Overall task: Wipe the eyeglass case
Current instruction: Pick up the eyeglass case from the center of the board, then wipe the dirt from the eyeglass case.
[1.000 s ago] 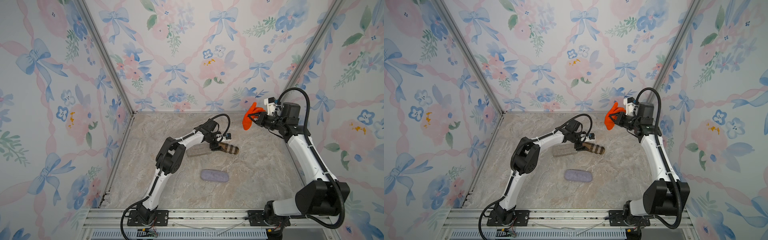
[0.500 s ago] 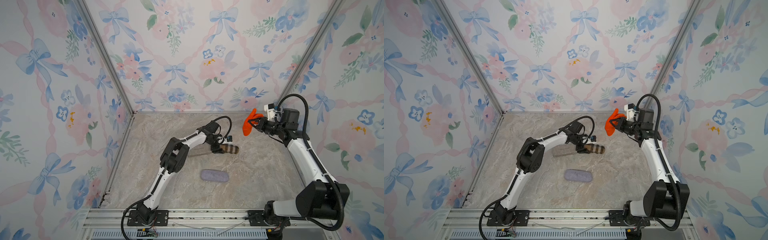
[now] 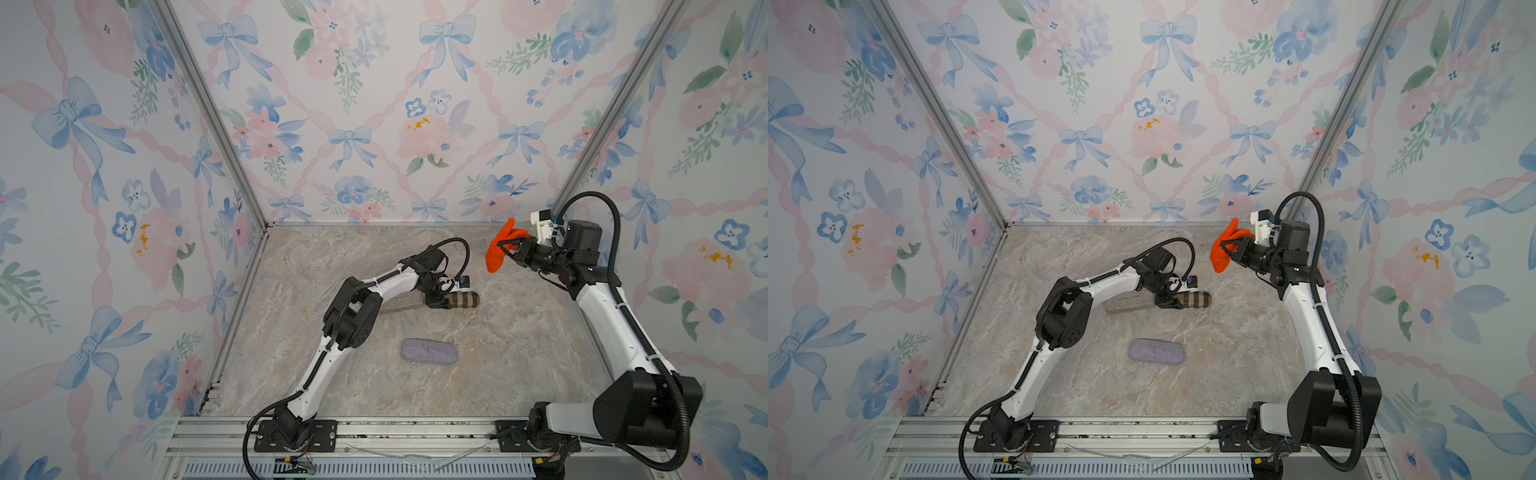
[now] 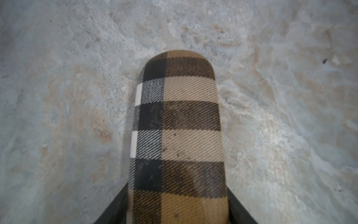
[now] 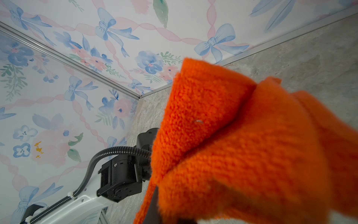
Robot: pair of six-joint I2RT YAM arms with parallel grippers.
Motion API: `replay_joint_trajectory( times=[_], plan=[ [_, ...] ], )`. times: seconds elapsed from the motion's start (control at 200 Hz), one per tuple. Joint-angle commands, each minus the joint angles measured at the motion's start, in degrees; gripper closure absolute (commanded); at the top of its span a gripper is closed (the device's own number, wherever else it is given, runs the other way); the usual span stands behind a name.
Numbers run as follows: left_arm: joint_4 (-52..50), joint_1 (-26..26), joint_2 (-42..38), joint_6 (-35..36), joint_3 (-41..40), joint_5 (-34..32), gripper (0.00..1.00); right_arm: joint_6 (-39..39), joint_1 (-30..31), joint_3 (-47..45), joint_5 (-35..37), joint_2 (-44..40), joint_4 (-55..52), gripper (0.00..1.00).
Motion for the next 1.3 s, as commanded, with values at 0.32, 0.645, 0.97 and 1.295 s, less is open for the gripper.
replay_joint_trajectory(
  times=[0.32,0.645,0.97,1.295],
  plan=[
    [-1.8,-1.9,-5.6,-6.7,-3.4,-1.5,0.63,-4.9,-0.7,-0.7,3.3,-5.4,-9.1,1.0],
    [5.7,-3.7,-15.0,-12.5,-13.5,-5.9,0.73,-8.3,-0.5,-1.5,4.0,-6.8,-17.4,1.0],
    [18.2,-5.5,-33.2,-12.5,-31.6,-8.3,0.74,-14.3,6.5,0.0,3.0,-6.8,-31.1,1.0],
    [31.3,-6.0,-45.9,-18.9,-45.4,-8.4,0.77,-7.8,19.9,-3.0,4.2,-3.2,-22.4,1.0]
  ],
)
